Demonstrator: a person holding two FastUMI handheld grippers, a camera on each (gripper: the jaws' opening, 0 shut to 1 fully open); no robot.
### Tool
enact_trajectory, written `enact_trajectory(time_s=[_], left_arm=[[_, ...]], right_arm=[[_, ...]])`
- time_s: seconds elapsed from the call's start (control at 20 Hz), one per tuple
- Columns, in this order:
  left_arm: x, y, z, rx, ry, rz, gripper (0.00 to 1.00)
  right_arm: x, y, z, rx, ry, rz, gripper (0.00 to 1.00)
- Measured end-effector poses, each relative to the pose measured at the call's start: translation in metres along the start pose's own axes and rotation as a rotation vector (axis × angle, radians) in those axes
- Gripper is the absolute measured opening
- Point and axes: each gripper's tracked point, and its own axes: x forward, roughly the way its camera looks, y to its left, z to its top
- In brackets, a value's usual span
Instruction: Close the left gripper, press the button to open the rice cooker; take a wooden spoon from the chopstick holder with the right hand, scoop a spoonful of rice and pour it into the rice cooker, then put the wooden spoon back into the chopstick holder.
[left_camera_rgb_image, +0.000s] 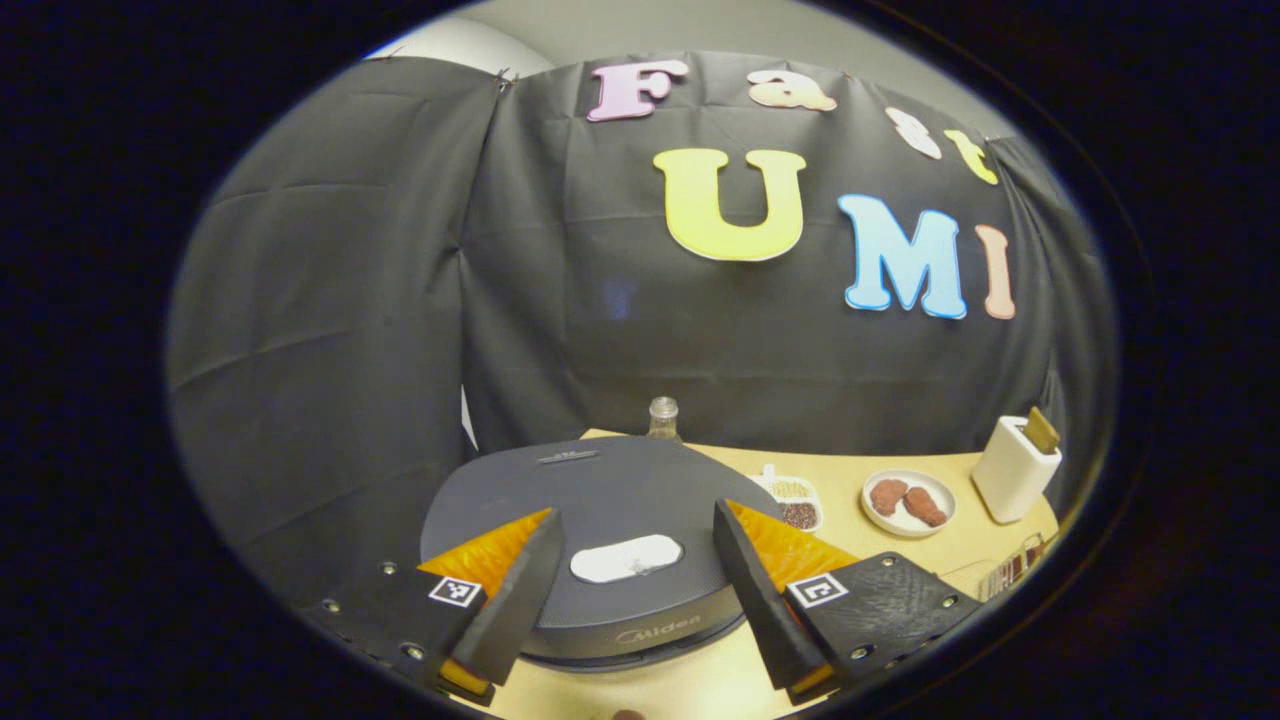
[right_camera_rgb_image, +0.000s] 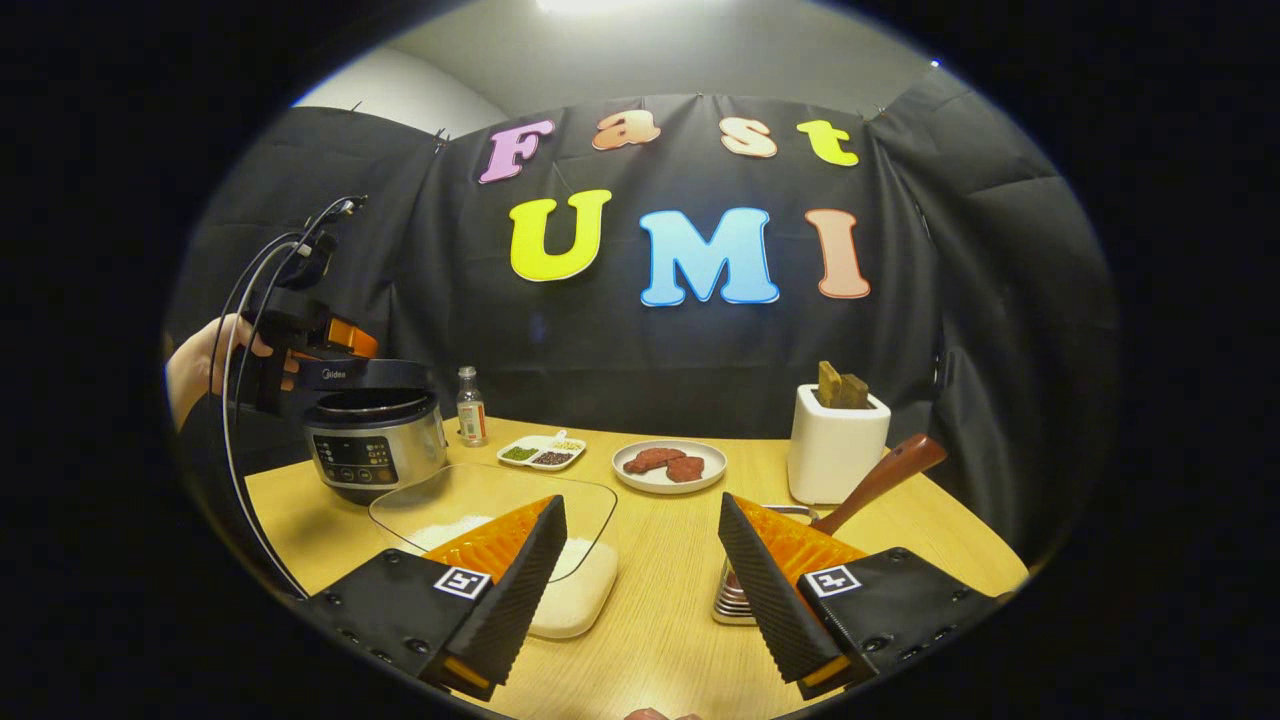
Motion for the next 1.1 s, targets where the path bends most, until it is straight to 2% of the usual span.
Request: enact_trajectory(time_s=[0.25,0.45,0.5,0.55,0.6,0.65,0.7,0.75,0.85,0.9,1.0,1.1], left_arm=[[0.004,-0.006,-0.027,0.035,0.042,-0.011,0.95],[0.000,-0.006,-0.026,0.043,0.021,-0.030,0.96],[0.000,-0.005,-0.030,0.043,0.018,-0.035,0.99],[-0.001,-0.005,-0.030,0.040,0.011,-0.038,0.96],[-0.001,-0.006,-0.032,0.043,0.004,-0.038,0.99],[0.001,-0.008,-0.033,0.052,-0.001,-0.038,0.94],[-0.001,-0.007,-0.034,0.056,-0.004,-0.038,0.97],[-0.002,-0.008,-0.033,0.055,-0.009,-0.040,0.94],[-0.001,-0.007,-0.046,0.058,0.014,-0.042,0.97],[-0.001,-0.007,-0.041,0.074,-0.020,-0.045,0.94],[-0.004,-0.009,-0.041,0.072,-0.034,-0.042,1.00],[-0.003,-0.007,-0.040,0.063,-0.023,-0.050,0.94]], right_arm=[[-0.004,-0.006,-0.018,0.038,0.027,-0.008,0.98],[-0.006,-0.012,-0.020,0.045,0.025,-0.011,0.98],[-0.007,-0.013,-0.019,0.046,0.021,-0.012,0.98],[-0.008,-0.015,-0.018,0.049,0.016,-0.014,0.98],[-0.008,-0.016,-0.018,0.055,0.012,-0.016,0.98],[-0.008,-0.017,-0.018,0.062,0.012,-0.015,0.98],[-0.008,-0.017,-0.020,0.066,0.014,-0.014,0.98],[-0.008,-0.018,-0.021,0.067,0.016,-0.016,0.98],[-0.007,-0.022,-0.022,0.060,0.018,-0.027,0.98],[-0.006,-0.022,-0.022,0.059,0.019,-0.031,0.98],[-0.004,-0.020,-0.023,0.066,0.018,-0.030,0.98],[-0.002,-0.013,-0.025,0.073,0.030,-0.012,0.98]])
